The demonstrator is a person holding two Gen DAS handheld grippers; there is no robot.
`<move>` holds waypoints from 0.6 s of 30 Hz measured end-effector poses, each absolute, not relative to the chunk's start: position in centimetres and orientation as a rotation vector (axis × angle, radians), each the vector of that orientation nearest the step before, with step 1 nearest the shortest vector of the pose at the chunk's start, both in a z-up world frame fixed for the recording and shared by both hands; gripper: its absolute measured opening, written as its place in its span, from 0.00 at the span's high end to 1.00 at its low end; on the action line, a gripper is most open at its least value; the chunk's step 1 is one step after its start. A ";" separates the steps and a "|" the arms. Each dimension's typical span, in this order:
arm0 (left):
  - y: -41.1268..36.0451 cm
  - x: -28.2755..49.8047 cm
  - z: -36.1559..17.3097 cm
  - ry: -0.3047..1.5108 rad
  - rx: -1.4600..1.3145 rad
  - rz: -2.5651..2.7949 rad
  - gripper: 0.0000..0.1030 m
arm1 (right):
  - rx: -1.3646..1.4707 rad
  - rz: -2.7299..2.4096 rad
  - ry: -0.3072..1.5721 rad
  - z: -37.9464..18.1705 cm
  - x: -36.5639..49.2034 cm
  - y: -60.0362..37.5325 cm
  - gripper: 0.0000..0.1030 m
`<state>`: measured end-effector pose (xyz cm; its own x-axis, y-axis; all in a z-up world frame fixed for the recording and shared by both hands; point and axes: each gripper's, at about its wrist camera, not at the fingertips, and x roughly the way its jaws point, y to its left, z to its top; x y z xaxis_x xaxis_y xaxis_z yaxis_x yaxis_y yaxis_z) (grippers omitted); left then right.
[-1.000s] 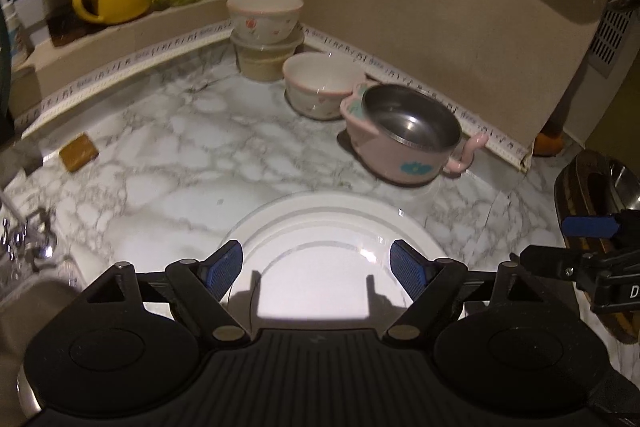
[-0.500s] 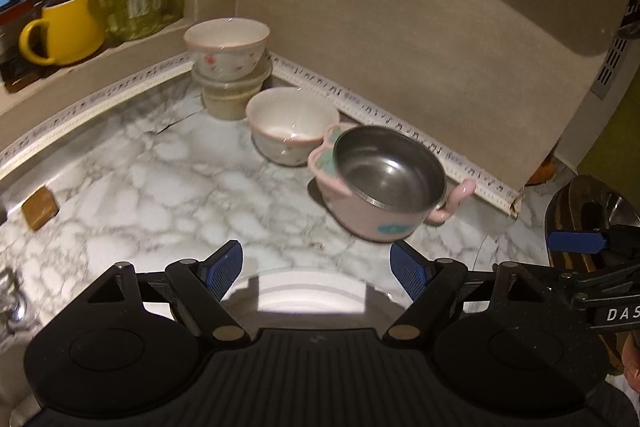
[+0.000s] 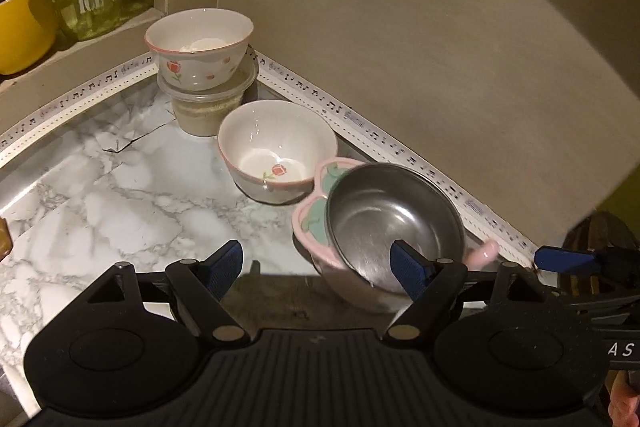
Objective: Organize plates and bowls
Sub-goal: 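Close both grippers on the pink pot rim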
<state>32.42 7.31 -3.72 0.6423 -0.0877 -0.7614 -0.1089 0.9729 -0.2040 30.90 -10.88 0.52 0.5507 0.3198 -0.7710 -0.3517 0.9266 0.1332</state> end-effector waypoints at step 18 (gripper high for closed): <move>7.9 37.3 -6.9 0.931 -0.269 0.000 0.41 | 0.024 0.349 0.990 -1.4 35.6 -10.8 0.33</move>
<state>37.29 7.90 -6.86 0.5991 -0.1159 -0.7922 -0.1157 0.9666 -0.2288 35.61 -10.82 -1.43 0.4981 0.2991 -0.8139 -0.2771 0.9443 0.1774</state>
